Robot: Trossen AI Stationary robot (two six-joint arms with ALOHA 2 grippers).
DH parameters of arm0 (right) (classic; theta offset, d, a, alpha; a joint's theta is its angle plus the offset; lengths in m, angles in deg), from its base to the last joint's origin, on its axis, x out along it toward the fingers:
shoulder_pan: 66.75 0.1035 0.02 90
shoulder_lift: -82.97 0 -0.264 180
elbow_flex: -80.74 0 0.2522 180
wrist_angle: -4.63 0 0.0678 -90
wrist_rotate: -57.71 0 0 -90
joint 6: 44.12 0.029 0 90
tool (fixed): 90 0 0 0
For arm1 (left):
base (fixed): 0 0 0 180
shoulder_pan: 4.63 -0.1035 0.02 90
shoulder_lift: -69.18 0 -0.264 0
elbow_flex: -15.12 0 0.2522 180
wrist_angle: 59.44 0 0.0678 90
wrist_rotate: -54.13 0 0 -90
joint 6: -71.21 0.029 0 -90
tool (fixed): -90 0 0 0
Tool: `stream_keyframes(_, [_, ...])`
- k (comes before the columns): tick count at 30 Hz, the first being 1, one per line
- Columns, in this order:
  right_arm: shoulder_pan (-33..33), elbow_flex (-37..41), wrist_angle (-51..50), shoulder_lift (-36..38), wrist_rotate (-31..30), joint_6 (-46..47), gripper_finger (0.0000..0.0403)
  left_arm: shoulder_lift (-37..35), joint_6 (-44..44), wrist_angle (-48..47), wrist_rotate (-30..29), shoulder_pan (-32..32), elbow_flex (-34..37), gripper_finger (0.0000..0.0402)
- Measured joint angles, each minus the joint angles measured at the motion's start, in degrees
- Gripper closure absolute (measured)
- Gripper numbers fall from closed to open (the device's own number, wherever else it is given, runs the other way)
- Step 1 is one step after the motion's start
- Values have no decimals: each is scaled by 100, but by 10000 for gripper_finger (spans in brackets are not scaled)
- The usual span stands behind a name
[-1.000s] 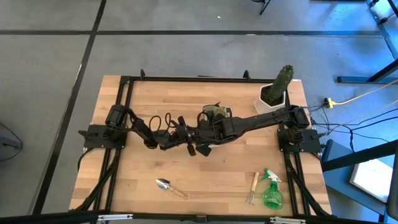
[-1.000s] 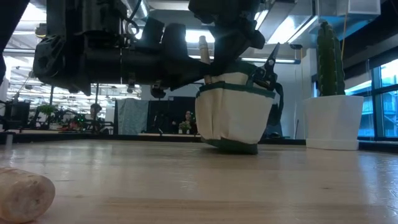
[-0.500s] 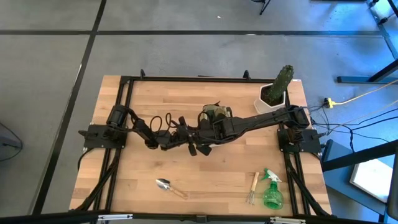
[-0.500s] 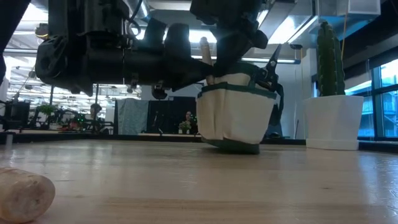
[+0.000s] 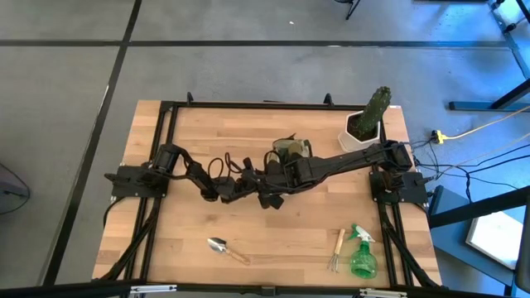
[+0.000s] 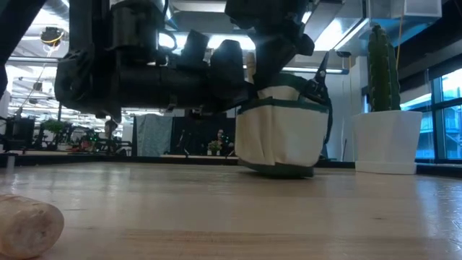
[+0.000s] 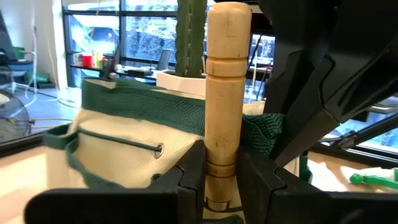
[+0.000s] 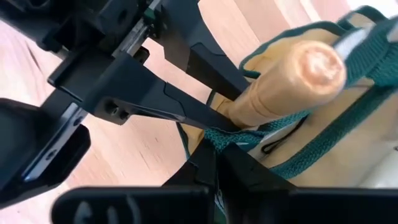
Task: Pick & Place Garden tools in Gardening bag
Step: Put the top brown trowel into the green gardening bag
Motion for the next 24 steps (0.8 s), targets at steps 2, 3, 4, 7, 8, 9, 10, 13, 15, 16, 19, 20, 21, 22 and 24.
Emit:
stream_keyframes(2, [10, 0, 16, 0, -2, 0, 397, 0, 24, 6, -76, 3, -2, 345])
stream_keyframes(3, [22, 0, 16, 0, -4, 0, 397, 0, 23, 6, -71, 3, -3, 345])
stream_keyframes(4, [26, 0, 16, 0, -4, 0, 397, 0, 6, 10, -61, 3, -4, 345])
stream_keyframes(7, [39, 0, 19, 0, -4, 0, 397, -2, -30, 17, -35, 3, -7, 345])
stream_keyframes(8, [44, 0, 23, 0, -4, 0, 397, -8, -36, 17, -35, 3, -7, 345])
stream_keyframes(9, [48, 0, 27, 0, -4, 0, 397, -11, -56, 19, -36, 3, -7, 345])
stream_keyframes(10, [48, -2, 34, 0, -4, 0, 397, -11, -94, 20, -36, 3, -7, 345])
stream_keyframes(13, [48, -2, 51, 0, -2, 0, 397, -12, -147, 26, -40, 3, -9, 345])
stream_keyframes(15, [49, -2, 56, 0, -2, 15, 397, -13, -154, 30, -34, 3, -9, 345])
stream_keyframes(16, [50, -2, 55, 0, -2, 17, 397, -13, -169, 30, -33, 3, -9, 345])
stream_keyframes(19, [48, -2, 55, 0, -2, 13, 396, -15, -197, 28, -33, 3, -9, 345])
stream_keyframes(20, [48, -2, 45, 0, -2, 13, 396, -15, -195, 28, -35, 7, -9, 345])
stream_keyframes(21, [48, -4, 28, 0, -1, 8, 396, -17, -175, 25, -37, 25, -9, 345])
stream_keyframes(22, [50, -5, 16, 0, 2, -5, 396, -17, -130, 23, -61, 47, -10, 345])
stream_keyframes(24, [53, -7, 11, 0, 7, -45, 396, -22, -4, 21, -82, 70, -11, 345])
